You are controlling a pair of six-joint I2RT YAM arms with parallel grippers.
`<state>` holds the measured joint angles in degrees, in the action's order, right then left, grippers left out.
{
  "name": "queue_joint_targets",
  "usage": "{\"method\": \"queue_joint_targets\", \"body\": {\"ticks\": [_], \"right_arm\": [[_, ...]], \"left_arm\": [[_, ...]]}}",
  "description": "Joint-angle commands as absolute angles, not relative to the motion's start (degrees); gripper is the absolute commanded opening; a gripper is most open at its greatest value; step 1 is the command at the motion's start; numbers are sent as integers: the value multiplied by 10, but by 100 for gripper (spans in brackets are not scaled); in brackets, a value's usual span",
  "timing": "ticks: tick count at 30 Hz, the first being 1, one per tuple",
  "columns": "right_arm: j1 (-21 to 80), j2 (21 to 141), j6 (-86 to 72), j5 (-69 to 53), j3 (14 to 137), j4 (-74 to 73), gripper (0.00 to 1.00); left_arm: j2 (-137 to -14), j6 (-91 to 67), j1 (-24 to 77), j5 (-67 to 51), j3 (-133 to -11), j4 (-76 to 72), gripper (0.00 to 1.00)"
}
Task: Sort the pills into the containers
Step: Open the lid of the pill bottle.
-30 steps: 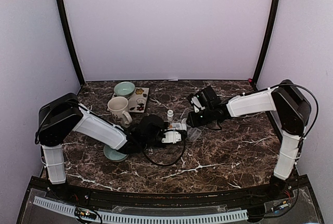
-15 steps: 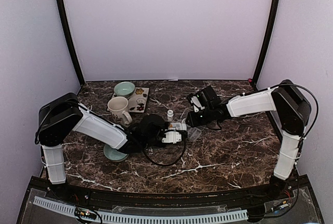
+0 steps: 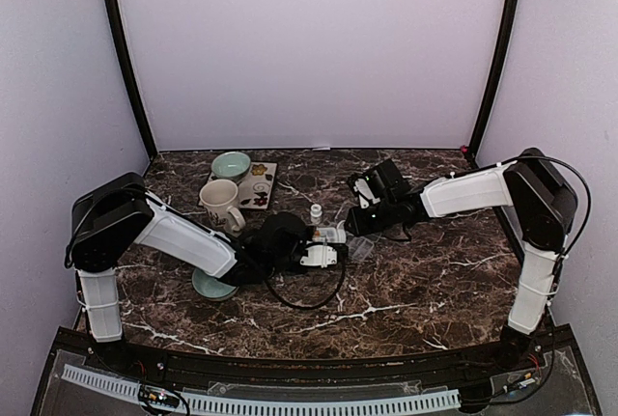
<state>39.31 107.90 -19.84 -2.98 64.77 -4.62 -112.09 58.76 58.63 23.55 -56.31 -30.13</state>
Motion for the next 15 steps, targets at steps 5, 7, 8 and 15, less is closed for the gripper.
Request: {"method": "queue_joint_targets", "body": {"ticks": [5, 7, 8, 15], "right_arm": [[390, 1069, -204, -33, 638, -23, 28], [390, 1069, -204, -32, 637, -24, 28], [390, 1068, -204, -32, 636, -24, 28], [390, 1064, -205, -29, 636, -24, 28]], "left_arm": [[-1107, 599, 592, 243, -578, -329, 3], [-1106, 600, 592, 245, -578, -332, 3], [-1106, 601, 592, 246, -577, -333, 3], [-1104, 605, 592, 247, -574, -337, 3]]}}
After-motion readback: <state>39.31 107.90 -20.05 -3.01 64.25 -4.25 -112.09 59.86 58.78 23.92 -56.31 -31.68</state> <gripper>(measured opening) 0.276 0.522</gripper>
